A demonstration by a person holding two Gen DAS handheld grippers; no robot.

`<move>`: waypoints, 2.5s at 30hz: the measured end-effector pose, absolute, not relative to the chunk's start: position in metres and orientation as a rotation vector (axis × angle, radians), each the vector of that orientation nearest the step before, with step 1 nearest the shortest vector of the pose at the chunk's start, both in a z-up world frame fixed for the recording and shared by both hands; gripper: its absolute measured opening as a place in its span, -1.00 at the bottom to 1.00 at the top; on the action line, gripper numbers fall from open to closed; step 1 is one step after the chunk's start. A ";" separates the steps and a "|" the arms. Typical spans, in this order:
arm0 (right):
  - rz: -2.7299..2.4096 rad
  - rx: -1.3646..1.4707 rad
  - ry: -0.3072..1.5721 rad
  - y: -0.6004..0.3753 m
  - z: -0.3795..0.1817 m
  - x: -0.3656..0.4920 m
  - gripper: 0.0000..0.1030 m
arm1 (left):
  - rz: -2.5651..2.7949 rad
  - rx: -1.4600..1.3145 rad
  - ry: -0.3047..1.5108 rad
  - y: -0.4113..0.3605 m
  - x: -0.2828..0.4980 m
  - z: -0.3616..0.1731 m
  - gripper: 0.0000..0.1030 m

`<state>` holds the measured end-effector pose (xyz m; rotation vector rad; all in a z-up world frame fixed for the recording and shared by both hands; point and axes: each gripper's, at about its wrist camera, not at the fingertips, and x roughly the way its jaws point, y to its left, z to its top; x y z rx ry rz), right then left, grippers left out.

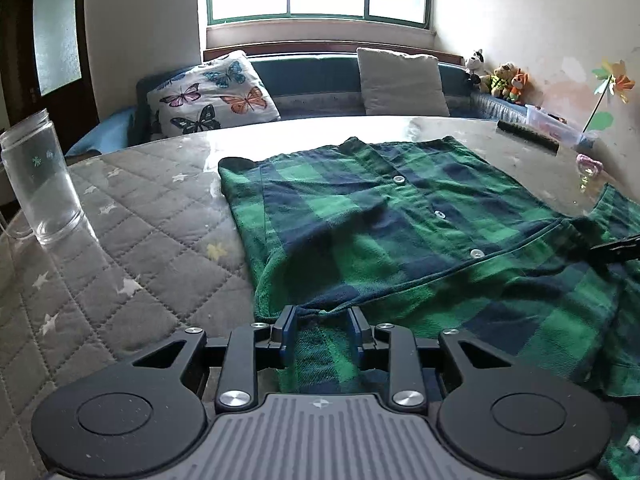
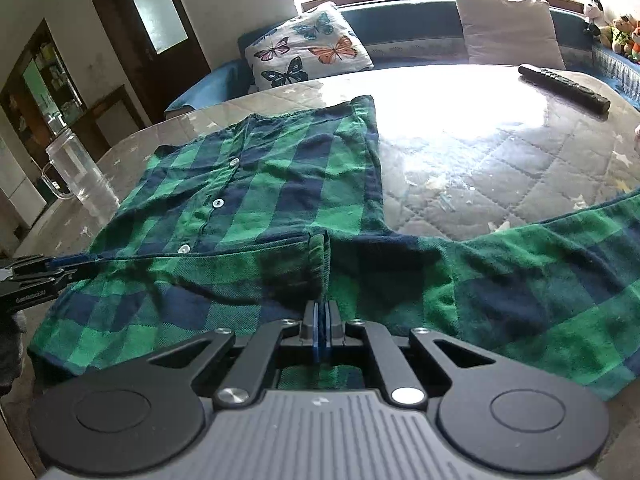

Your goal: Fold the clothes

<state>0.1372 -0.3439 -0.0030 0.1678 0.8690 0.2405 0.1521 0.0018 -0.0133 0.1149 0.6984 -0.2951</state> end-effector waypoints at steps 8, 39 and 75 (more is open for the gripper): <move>0.275 0.097 0.816 -0.341 0.016 0.118 -0.84 | -0.346 0.148 0.640 -0.010 0.115 0.007 -0.40; 0.230 0.114 0.743 -0.407 0.011 0.074 -0.80 | -0.589 0.344 0.703 -0.152 0.089 -0.009 -0.39; -0.465 0.229 0.633 -0.599 -0.013 0.148 -0.83 | -0.591 0.308 0.680 -0.169 0.084 0.004 -0.19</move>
